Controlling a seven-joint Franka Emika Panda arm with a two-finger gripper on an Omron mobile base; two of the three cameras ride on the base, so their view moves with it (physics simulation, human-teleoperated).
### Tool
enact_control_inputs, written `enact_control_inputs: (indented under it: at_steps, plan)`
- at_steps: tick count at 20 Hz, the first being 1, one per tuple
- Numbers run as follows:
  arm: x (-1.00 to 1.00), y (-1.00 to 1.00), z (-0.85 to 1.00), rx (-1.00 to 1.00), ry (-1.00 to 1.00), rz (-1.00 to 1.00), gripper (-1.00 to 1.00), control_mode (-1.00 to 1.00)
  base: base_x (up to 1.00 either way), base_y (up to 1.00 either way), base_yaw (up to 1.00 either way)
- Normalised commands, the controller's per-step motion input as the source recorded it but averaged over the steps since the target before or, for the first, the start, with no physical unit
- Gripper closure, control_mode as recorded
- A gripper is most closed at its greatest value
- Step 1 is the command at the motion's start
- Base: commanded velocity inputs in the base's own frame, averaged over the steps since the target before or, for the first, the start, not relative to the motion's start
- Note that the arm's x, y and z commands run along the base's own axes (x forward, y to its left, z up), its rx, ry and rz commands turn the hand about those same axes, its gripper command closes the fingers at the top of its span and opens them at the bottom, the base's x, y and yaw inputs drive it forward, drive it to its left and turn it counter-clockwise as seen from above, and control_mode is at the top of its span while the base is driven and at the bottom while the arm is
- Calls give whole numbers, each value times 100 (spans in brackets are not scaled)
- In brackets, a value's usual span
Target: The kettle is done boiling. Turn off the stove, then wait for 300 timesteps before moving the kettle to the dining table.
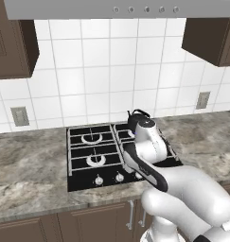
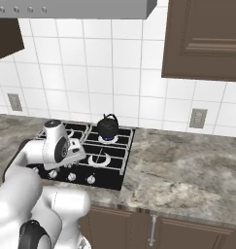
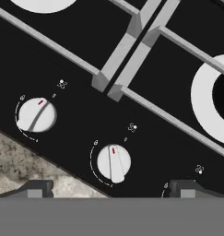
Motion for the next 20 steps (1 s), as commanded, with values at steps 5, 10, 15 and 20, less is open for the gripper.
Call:
enact_control_inputs:
  at_steps: [5, 10, 15, 20]
  plan:
    - [-26, -15, -33, 0, 0, 0, -100, -100, 0, 0, 0]
    - [-21, -22, -26, 0, 0, 0, -100, -100, 0, 0, 0]
    - [-3, -7, -35, 0, 0, 0, -100, -100, 0, 0, 0]
    - [2, 0, -45, 0, 0, 0, -100, -100, 0, 0, 0]
